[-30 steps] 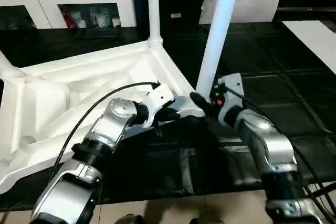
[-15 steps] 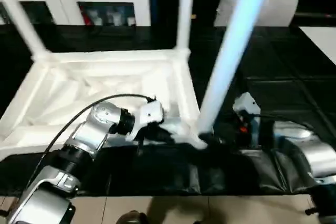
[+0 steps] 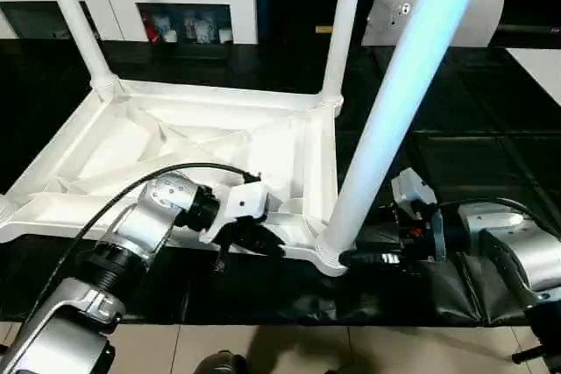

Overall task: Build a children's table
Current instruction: Rotate leg to tighten

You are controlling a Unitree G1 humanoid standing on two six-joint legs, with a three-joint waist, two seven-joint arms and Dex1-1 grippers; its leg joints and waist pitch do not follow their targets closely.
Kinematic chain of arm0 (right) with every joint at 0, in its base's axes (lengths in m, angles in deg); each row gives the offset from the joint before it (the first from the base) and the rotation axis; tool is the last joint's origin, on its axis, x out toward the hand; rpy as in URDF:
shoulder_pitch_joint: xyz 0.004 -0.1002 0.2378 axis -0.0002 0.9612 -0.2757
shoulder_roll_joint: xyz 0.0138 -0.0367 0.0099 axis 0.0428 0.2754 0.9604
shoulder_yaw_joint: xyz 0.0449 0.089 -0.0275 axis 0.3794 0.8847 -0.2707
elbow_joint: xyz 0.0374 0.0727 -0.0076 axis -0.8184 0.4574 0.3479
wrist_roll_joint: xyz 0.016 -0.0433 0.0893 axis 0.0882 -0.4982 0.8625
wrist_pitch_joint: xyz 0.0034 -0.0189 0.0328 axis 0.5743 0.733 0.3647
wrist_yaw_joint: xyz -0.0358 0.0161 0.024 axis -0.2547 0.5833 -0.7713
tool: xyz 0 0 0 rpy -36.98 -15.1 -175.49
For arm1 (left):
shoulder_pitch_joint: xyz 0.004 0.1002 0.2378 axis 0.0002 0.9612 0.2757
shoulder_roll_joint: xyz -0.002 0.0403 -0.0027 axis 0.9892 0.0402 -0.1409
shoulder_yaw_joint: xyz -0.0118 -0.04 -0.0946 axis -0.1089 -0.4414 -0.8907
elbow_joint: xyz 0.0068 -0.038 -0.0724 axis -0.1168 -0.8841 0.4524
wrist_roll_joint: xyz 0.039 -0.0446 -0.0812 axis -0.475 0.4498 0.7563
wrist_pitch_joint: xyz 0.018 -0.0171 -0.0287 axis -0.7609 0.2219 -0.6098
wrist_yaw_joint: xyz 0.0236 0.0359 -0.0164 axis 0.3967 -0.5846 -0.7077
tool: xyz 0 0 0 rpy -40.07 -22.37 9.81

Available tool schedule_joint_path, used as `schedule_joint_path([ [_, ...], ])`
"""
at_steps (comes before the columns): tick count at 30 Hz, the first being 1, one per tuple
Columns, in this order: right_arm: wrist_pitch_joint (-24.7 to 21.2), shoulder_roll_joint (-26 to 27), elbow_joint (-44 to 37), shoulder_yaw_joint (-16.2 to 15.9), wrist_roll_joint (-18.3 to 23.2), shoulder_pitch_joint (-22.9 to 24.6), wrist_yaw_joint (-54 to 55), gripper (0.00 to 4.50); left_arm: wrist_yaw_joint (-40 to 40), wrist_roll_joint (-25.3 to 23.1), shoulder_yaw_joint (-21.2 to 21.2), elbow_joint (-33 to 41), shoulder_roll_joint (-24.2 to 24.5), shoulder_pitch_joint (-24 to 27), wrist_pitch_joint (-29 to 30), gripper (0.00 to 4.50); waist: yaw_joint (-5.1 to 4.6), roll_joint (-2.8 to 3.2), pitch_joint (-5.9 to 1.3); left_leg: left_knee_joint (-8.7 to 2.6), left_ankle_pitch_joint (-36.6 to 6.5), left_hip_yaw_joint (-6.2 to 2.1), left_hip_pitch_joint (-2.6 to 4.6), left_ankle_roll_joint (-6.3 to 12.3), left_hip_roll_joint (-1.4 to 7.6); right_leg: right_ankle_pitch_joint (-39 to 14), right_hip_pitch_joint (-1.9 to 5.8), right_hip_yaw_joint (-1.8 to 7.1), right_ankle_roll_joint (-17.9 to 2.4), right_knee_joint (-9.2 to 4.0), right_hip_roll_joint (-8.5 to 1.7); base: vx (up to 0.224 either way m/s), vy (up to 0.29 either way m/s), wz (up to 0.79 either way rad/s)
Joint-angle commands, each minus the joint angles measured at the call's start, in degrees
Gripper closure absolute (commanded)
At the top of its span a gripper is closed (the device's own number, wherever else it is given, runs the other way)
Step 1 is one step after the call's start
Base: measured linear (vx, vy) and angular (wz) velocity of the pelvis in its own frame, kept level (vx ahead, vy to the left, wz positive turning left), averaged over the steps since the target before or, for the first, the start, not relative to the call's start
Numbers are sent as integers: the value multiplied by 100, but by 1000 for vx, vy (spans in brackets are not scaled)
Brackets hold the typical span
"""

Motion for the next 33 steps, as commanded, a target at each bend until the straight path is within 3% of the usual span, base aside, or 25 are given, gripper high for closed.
schedule_joint_path([
  [1, 56, 1, 34, -52, 120, -138, -140, 115, 286, 77, 120, 293, 13, -37, -148, 450, -20, -20, -396, -395, -800, -224, 199, 438, 512, -251, 206, 275, -1521, -420, -569, 0, 0, 0],
  [11, 97, 55, 45, -63, 228, -163, -337, 196, 279, 48, 130, 270, 49, -36, -193, 450, -14, -29, -394, -410, -884, -224, 208, 346, 520, -379, 198, 279, -1501, -428, -568, 0, 0, 0],
  [17, -5, 61, -239, -123, 368, 74, -391, 244, 137, 63, 72, 299, -5, 8, -75, 450, -4, -29, -400, -406, -783, -223, 200, 429, 525, -210, 200, 274, -1508, -415, -569, 0, 0, 0],
  [18, 4, 130, -267, -114, 354, 113, -275, 244, 38, 63, 41, 270, -62, -12, -20, 450, -1, 1, -403, -402, -823, -225, 203, 411, 522, -274, 196, 277, -1505, -419, -571, 0, 0, 0],
  [19, 35, 235, -291, -96, 305, 152, -74, 246, -53, 91, 0, 246, -136, -33, 24, 450, -20, -28, -390, -413, -914, -220, 204, 366, 521, -426, 193, 280, -1499, -445, -571, 0, 0, 0],
  [25, -152, 1108, -10, 130, -260, -2, 1903, 252, -884, 22, -183, 133, -587, -234, 572, 450, -121, -40, -351, -453, -1325, -242, 227, 39, 491, -1270, 144, 303, -1360, -511, -565, 0, 0, 0],
  [27, -356, 1442, 76, 274, -348, -110, 2583, 255, -1415, -123, -268, -32, -794, -356, 689, 450, -226, -38, -351, -472, -1429, -283, 204, -105, 463, -1579, 155, 291, -1260, -529, -564, 0, 0, 0],
  [30, -482, 1760, 121, 353, -517, -197, 3229, 257, -1990, -210, -397, -268, -1047, -510, 813, 450, -297, -5, -382, -456, -1431, -280, 225, -149, 460, -1391, 137, 300, -1264, -527, -556, 0, 0, 0],
  [31, -536, 1929, 145, 392, -602, -229, 3555, 257, -2277, -242, -462, -357, -1175, -578, 900, 450, -345, -28, -402, -444, -1203, -274, 171, -51, 452, -975, 186, 301, -1318, -495, -547, 0, 0, 0],
  [32, -613, 2263, 235, 440, -795, -310, 4188, 257, -2751, -275, -573, -495, -1418, -691, 1068, 450, -363, 10, -423, -418, -1001, -254, 177, 24, 438, -650, 173, 305, -1384, -476, -540, 0, 0, 0],
  [33, -632, 2377, 275, 460, -862, -338, 4406, 257, -2889, -296, -599, -531, -1491, -719, 1105, 450, -379, -1, -424, -413, -942, -247, 172, 60, 428, -545, 168, 301, -1417, -483, -530, 0, 0, 0],
])
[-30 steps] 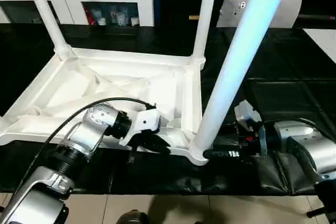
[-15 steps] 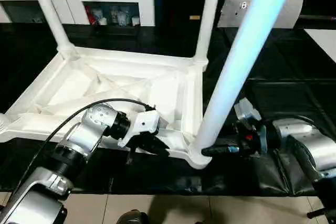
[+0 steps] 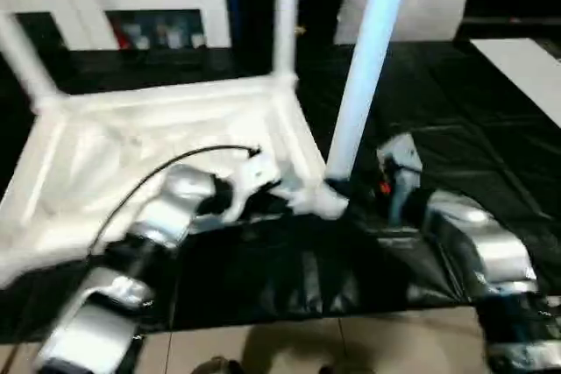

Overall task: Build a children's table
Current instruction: Rotate leg to tighten

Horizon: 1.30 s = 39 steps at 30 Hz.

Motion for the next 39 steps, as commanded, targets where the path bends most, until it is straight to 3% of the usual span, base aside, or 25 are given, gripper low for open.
schedule_joint_path([
  [1, -198, 315, 128, -424, -96, -63, 338, 257, -347, 168, -25, 167, -395, -274, -7, 450, 24, -28, -443, -394, -805, -254, 154, 162, 418, -354, 215, 281, -1436, -461, -541, 0, 0, 0],
  [2, -221, 420, 187, -388, -133, -100, 527, 257, -442, 141, -32, 136, -443, -295, -4, 450, 34, -23, -446, -380, -642, -244, 140, 287, 418, -116, 233, 286, -1451, -449, -547, 0, 0, 0],
  [3, -246, 532, 230, -330, -149, -122, 696, 223, -491, 114, -36, 117, -487, -305, -11, 450, 33, -19, -456, -372, -512, -241, 131, 387, 418, 78, 242, 278, -1480, -431, -541, 0, 0, 0],
  [6, -249, 650, -31, -253, 147, 41, 484, 189, -531, -129, 95, -6, -479, -340, -175, 450, 61, -20, -470, -361, -424, -236, 146, 556, 434, 259, 255, 273, -1480, -426, -546, 0, 0, 0],
  [10, -127, 406, -151, -320, 67, 168, 256, 152, -420, -110, 114, 31, -391, -318, -151, 450, 81, -11, -449, -384, -572, -237, 166, 512, 461, 118, 248, 265, -1490, -433, -538, 0, 0, 0],
  [11, -31, 112, -196, -235, 156, 240, -64, 136, -214, -93, 138, 97, -237, -280, -225, 450, 113, -19, -442, -385, -670, -235, 174, 467, 462, -9, 259, 269, -1463, -453, -548, 0, 0, 0],
  [14, 6, -102, -259, -158, 282, 263, -374, 118, -12, -65, 167, 154, -117, -234, -376, 450, 128, 2, -441, -384, -667, -244, 165, 461, 461, -20, 270, 269, -1453, -443, -552, 0, 0, 0],
  [15, 46, -204, -285, -152, 317, 275, -538, 111, 108, -48, 187, 175, -64, -211, -465, 450, 124, -16, -442, -379, -668, -239, 163, 480, 457, 8, 272, 272, -1456, -449, -551, 0, 0, 0],
  [18, 307, -901, -416, -316, 393, 377, -1603, 82, 918, 72, 341, 332, 262, -40, -863, 450, 158, -16, -446, -370, -695, -248, 155, 549, 471, 48, 288, 264, -1453, -445, -563, 0, 0, 0],
  [22, 488, -1281, -420, -473, 339, 427, -2108, 51, 1418, 210, 423, 459, 428, 76, -1080, 450, 207, -3, -442, -371, -731, -230, 179, 558, 487, -57, 248, 254, -1493, -441, -553, 0, 0, 0],
  [25, 893, -1625, -308, -548, 386, 354, -2793, 51, 2036, 331, 594, 662, 667, 177, -1032, 450, 278, -3, -427, -386, -807, -223, 209, 488, 522, -156, 229, 260, -1497, -434, -553, 0, 0, 0],
  [28, 978, -1729, -280, -595, 459, 325, -3085, 51, 2214, 363, 639, 716, 733, 206, -1081, 450, 340, 10, -416, -394, -945, -209, 229, 423, 520, -258, 198, 261, -1507, -435, -550, 0, 0, 0],
  [29, 945, -1821, -280, -639, 563, 317, -3362, 51, 2339, 412, 638, 730, 759, 214, -1107, 450, 341, -28, -404, -404, -970, -204, 225, 415, 519, -317, 196, 263, -1498, -442, -548, 0, 0, 0],
  [30, 927, -1914, -269, -692, 655, 311, -3646, 51, 2460, 462, 627, 732, 782, 215, -1150, 450, 375, -13, -410, -395, -1003, -206, 227, 407, 516, -392, 207, 263, -1496, -441, -557, 0, 0, 0],
  [31, 924, -1948, -255, -714, 691, 307, -3760, 76, 2504, 480, 623, 730, 792, 212, -1170, 450, 381, -17, -406, -398, -1000, -212, 203, 410, 513, -439, 222, 260, -1477, -444, -561, 0, 0, 0],
  [33, 884, -2014, -210, -776, 772, 285, -3996, 76, 2601, 515, 623, 757, 839, 204, -1188, 450, 379, -59, -399, -405, -1002, -214, 200, 414, 517, -543, 211, 260, -1441, -450, -567, 0, 0, 0],
  [35, 818, -2092, -178, -858, 838, 256, -4252, 108, 2705, 540, 640, 833, 913, 202, -1172, 450, 384, -58, -399, -400, -990, -221, 189, 420, 515, -637, 215, 260, -1423, -455, -575, 0, 0, 0],
  [39, 822, -2105, -111, -900, 859, 199, -4414, 127, 2820, 567, 643, 917, 990, 220, -1156, 450, 388, -57, -407, -394, -897, -213, 194, 437, 510, -625, 194, 257, -1411, -448, -561, 0, 0, 0],
])
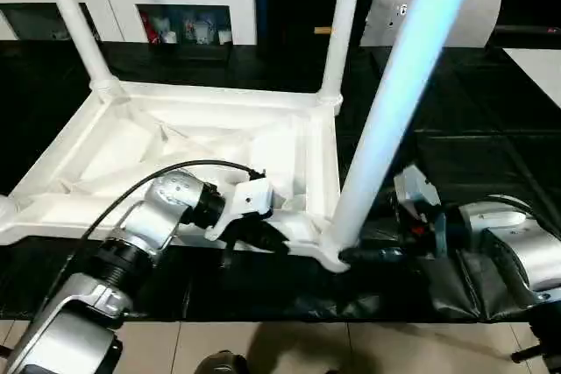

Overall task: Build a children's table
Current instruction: Rotate leg to tighten

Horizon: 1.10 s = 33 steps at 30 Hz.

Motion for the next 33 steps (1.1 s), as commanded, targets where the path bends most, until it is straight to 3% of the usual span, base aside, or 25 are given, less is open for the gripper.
schedule_joint_path([
  [1, -37, -38, 70, -50, 60, -110, -147, 140, 198, 137, 43, 331, -9, -89, -122, 450, -28, -68, -414, -395, -876, -218, 205, 423, 502, -583, 189, 274, -1427, -427, -558, 0, 0, 0],
  [11, -105, -18, 168, -153, 174, -205, -376, 223, 322, 188, 36, 412, 78, -29, -72, 450, -26, -50, -409, -398, -840, -219, 201, 450, 499, -559, 186, 265, -1436, -428, -551, 0, 0, 0],
  [15, -130, 9, 120, -206, 195, -171, -398, 248, 311, 175, 34, 394, 76, -38, -45, 450, -27, -38, -397, -408, -949, -220, 205, 373, 500, -682, 182, 273, -1432, -440, -559, 0, 0, 0],
  [23, -510, 433, -183, -167, 325, 34, 260, 256, -333, 178, -133, 347, -228, -14, 308, 450, -40, -33, -382, -431, -1069, -227, 214, 289, 501, -795, 165, 275, -1434, -458, -550, 0, 0, 0],
  [26, -481, 886, -100, -133, -88, 94, 1341, 257, -914, 153, -293, 292, -499, -26, 563, 450, -113, -48, -359, -452, -1284, -247, 221, 90, 482, -1209, 142, 288, -1361, -490, -560, 0, 0, 0],
  [28, -478, 1041, -63, -101, -182, 96, 1656, 257, -1101, 129, -335, 254, -582, -39, 596, 450, -157, -61, -360, -458, -1323, -263, 197, 24, 470, -1356, 165, 286, -1310, -491, -576, 0, 0, 0],
  [29, -507, 1322, -10, -40, -347, 84, 2214, 257, -1423, 108, -419, 181, -744, -77, 677, 450, -231, -62, -366, -459, -1307, -273, 178, 21, 459, -1374, 181, 288, -1250, -503, -568, 0, 0, 0],
  [30, -507, 1322, -10, -40, -347, 84, 2214, 258, -1423, 108, -419, 181, -744, -77, 677, 450, -257, -54, -362, -457, -1300, -258, 192, 25, 459, -1326, 151, 292, -1262, -508, -552, 0, 0, 0],
  [33, -692, 1933, 167, 160, -568, -60, 3333, 259, -2201, 59, -597, 9, -1126, -236, 940, 450, -336, -57, -387, -432, -1106, -249, 181, 128, 442, -908, 158, 296, -1359, -484, -539, 0, 0, 0],
])
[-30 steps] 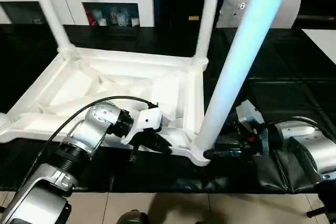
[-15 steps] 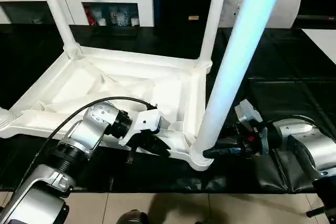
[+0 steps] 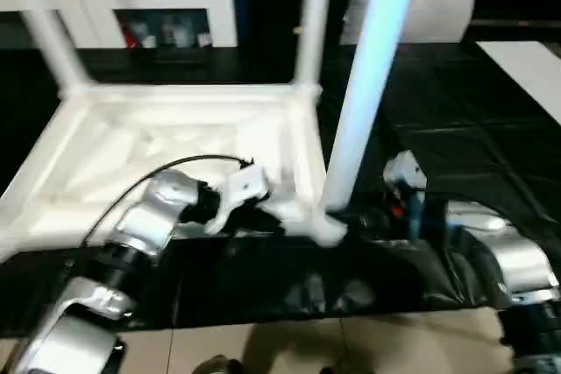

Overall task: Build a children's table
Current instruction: Rotate leg to tighten

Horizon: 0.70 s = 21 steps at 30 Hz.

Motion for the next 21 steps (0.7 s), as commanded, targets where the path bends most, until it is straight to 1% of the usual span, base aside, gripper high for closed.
schedule_joint_path([
  [1, -257, 721, 236, -374, -121, -222, 893, 259, -785, 203, -99, 128, -712, -364, 184, 450, 5, -44, -397, -413, -1031, -249, 163, 158, 430, -804, 165, 280, -1415, -476, -539, 0, 0, 0],
  [3, -263, 1182, 522, -164, -245, -442, 1713, 260, -1350, 133, -266, 6, -1002, -487, 367, 450, -28, -54, -393, -407, -987, -247, 165, 156, 414, -858, 165, 275, -1420, -495, -532, 0, 0, 0],
  [4, -263, 1182, 522, -164, -245, -442, 1713, 260, -1350, 133, -266, 6, -1002, -487, 367, 450, -42, -36, -392, -411, -1004, -254, 170, 144, 423, -876, 168, 276, -1408, -497, -535, 0, 0, 0],
  [5, -234, 1465, 703, -29, -264, -576, 2176, 261, -1687, 65, -311, -90, -1151, -559, 383, 450, -50, -33, -404, -410, -953, -252, 166, 169, 427, -742, 182, 280, -1397, -490, -529, 0, 0, 0],
  [6, -211, 1650, 848, 38, -345, -680, 2524, 261, -1935, -31, -309, -174, -1257, -606, 358, 450, -62, -57, -416, -411, -861, -246, 169, 219, 428, -568, 181, 280, -1395, -481, -518, 0, 0, 0],
  [7, -211, 1650, 848, 38, -345, -680, 2524, 261, -1935, -31, -309, -174, -1257, -606, 358, 450, -64, -48, -415, -412, -806, -248, 159, 246, 424, -489, 188, 278, -1404, -472, -521, 0, 0, 0],
  [8, -109, 1817, 945, 159, -229, -723, 2611, 261, -2029, -161, -214, -228, -1315, -618, 264, 450, -57, -58, -421, -398, -748, -239, 157, 312, 418, -399, 203, 281, -1409, -479, -543, 0, 0, 0],
  [9, -91, 1866, 953, 199, -204, -725, 2625, 205, -2050, -193, -192, -237, -1330, -619, 247, 450, -40, -48, -425, -391, -707, -238, 160, 335, 424, -350, 211, 282, -1398, -477, -550, 0, 0, 0],
  [10, -88, 1874, 933, 226, -205, -710, 2640, 205, -2053, -258, -140, -249, -1305, -608, 200, 450, -28, -45, -430, -393, -575, -239, 145, 416, 428, -158, 228, 280, -1387, -457, -543, 0, 0, 0],
  [11, -69, 1844, 890, 231, -284, -675, 2646, 191, -2032, -346, -84, -266, -1260, -589, 153, 450, -23, -40, -438, -395, -479, -244, 147, 482, 437, 14, 236, 269, -1393, -433, -538, 0, 0, 0],
  [13, -36, 1808, 863, 222, -341, -645, 2619, 169, -1994, -388, -60, -273, -1232, -576, 136, 450, -23, -42, -430, -400, -485, -242, 153, 542, 443, 58, 231, 261, -1402, -438, -535, 0, 0, 0],
  [14, 0, 1740, 832, 206, -381, -604, 2553, 169, -1936, -398, -53, -275, -1195, -568, 102, 450, -21, -43, -427, -399, -509, -239, 153, 537, 443, 30, 233, 263, -1409, -440, -541, 0, 0, 0],
  [15, 153, 1511, 761, 170, -442, -501, 2384, 145, -1712, -405, 24, -260, -1052, -541, -21, 450, 3, -51, -424, -397, -590, -236, 163, 511, 448, -104, 236, 267, -1389, -462, -554, 0, 0, 0],
  [16, 153, 1511, 761, 170, -442, -501, 2384, 141, -1712, -405, 24, -260, -1052, -541, -21, 450, 13, -48, -422, -396, -599, -235, 160, 500, 448, -128, 242, 269, -1375, -462, -555, 0, 0, 0],
  [18, 307, 1159, 665, 161, -443, -381, 2028, 129, -1369, -419, 137, -259, -833, -491, -255, 450, 29, -53, -420, -400, -608, -233, 157, 501, 447, -135, 241, 271, -1351, -462, -549, 0, 0, 0],
  [19, 340, 1075, 647, 175, -430, -357, 1935, 115, -1277, -414, 157, -259, -782, -476, -318, 450, 36, -33, -423, -397, -605, -236, 158, 505, 446, -128, 246, 272, -1344, -460, -553, 0, 0, 0],
  [20, 390, 984, 637, 195, -417, -332, 1839, 103, -1177, -416, 175, -265, -731, -458, -396, 450, 52, -41, -431, -390, -574, -231, 168, 527, 454, -39, 243, 275, -1364, -453, -554, 0, 0, 0],
  [21, 489, 806, 608, 215, -367, -297, 1572, 97, -993, -408, 204, -266, -636, -432, -451, 450, 61, -17, -432, -385, -565, -229, 169, 528, 450, 5, 247, 272, -1375, -445, -551, 0, 0, 0],
])
